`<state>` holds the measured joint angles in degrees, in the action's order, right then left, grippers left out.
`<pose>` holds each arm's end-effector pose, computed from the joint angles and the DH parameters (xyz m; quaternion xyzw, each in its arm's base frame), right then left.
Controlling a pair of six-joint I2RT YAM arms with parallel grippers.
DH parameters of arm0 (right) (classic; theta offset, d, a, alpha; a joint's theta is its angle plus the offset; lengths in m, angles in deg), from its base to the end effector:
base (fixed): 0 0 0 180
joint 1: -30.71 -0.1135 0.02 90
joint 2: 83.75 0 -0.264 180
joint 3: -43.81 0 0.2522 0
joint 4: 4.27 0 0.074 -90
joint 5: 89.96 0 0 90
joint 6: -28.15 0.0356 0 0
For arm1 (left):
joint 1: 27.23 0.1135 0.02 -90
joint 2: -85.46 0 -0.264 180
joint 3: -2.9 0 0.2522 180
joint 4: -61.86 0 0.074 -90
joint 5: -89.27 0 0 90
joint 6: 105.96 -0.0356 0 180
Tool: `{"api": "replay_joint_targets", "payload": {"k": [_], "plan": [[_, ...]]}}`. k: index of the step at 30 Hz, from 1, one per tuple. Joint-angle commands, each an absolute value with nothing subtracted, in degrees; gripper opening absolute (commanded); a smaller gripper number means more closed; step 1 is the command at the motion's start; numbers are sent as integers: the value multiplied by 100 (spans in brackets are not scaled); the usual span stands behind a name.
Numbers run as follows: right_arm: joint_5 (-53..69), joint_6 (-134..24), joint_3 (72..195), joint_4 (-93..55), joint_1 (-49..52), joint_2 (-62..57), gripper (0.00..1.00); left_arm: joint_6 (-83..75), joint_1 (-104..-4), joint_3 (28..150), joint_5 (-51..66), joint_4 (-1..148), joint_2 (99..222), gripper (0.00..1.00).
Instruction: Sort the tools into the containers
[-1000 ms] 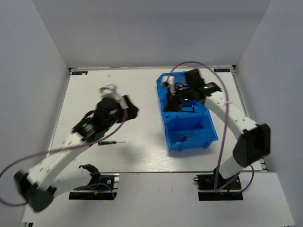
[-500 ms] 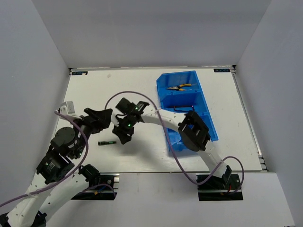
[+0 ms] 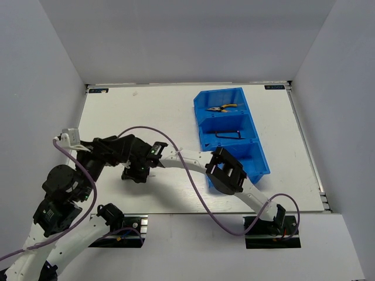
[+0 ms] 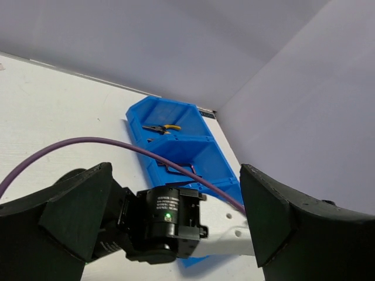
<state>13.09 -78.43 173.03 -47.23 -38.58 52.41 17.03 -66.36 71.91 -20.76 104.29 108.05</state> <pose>0.1802 0.4993 0.1828 -0.6643 0.6568 0.2469 0.2578 0.0521 -0.0267 0.4051 -0.0910 0.6775 -0.3280 0.6520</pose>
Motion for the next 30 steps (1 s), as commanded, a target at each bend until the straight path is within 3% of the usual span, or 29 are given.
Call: {"api": "replay_joint_targets", "payload": {"k": [1,11,13,14,17,22,26,30], "plan": [[900,-7881,17648,-4396,-3802,5415,58,1752,-6660,7116,-1857,10594,10725,100],[1656,-7943,17684,-4537,-3819,5661,54,1805,-6660,7010,-1638,10595,10778,100],[1665,-8004,17553,-4537,-3846,5662,45,1805,-6660,7010,-1638,10595,10778,100],[1604,-7996,17491,-4528,-3863,5661,28,1805,-6660,7010,-1638,10595,10778,100],[1533,-8066,17236,-4510,-3846,5626,0,1805,-6660,6949,-1586,10472,10831,100],[1839,-8075,17200,-4712,-3635,5205,0,1753,-6660,7010,-1454,10314,11041,100],[3217,-8538,18156,-5783,-3117,4451,0,1393,-6660,7554,-1233,10235,11314,100],[4115,-9207,18195,-7099,-2451,3581,0,1120,-6660,7713,-987,9700,11464,100]]}}
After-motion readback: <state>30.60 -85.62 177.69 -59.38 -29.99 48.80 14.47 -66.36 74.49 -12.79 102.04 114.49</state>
